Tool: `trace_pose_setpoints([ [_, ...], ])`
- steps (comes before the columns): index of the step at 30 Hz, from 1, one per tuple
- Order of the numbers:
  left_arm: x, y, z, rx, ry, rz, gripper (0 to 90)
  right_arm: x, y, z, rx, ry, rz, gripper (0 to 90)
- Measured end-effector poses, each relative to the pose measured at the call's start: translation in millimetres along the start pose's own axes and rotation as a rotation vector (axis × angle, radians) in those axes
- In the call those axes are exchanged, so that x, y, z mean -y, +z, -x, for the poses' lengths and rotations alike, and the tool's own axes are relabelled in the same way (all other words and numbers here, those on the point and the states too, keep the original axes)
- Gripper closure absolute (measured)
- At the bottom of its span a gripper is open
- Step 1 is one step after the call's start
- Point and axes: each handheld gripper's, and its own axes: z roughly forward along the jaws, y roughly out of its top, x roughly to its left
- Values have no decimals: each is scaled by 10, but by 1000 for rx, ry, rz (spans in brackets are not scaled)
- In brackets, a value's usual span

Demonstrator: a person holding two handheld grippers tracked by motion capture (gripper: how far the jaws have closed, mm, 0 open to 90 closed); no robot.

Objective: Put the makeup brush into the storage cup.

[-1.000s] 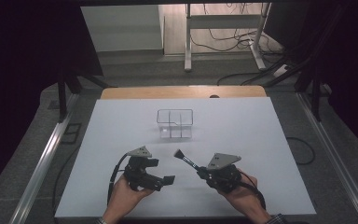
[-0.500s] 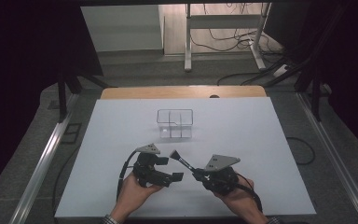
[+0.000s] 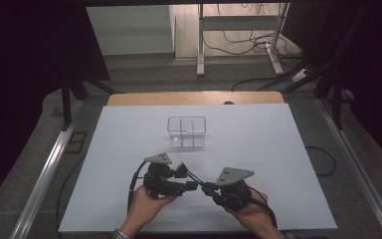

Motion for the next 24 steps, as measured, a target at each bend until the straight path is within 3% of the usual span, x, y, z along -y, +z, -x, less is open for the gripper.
trace_pose_setpoints([
  [1,3,-7,-13,16,-19,13,388,0,7,-4,-4,-8,-2,780],
  [6,7,-25,-21,8,-42,22,480,8,33,-15,-13,-12,-10,778],
  [7,16,-41,-48,27,-63,32,580,6,38,-14,-20,-10,-13,778],
  [8,16,-41,-48,27,-63,32,625,6,38,-14,-20,-10,-13,778],
  [10,23,-66,-82,88,-88,45,676,8,48,-14,-12,-12,-21,777],
  [11,21,-85,-103,174,-107,59,749,15,66,-9,-21,-8,-32,770],
  [16,-5,-102,-20,125,-56,54,768,15,94,-24,-21,-21,-53,728],
  [20,-32,-147,19,66,-17,47,767,12,85,21,-14,17,-54,447],
  [21,-32,-147,19,66,-17,47,767,12,85,21,-14,17,-54,447],
  [22,-44,-153,55,26,7,39,767,8,94,45,-11,21,-51,333],
  [23,-47,-151,67,20,13,35,767,7,104,53,-13,27,-44,277],
  [24,-47,-151,67,20,13,35,767,7,104,53,-13,27,-44,277],
])
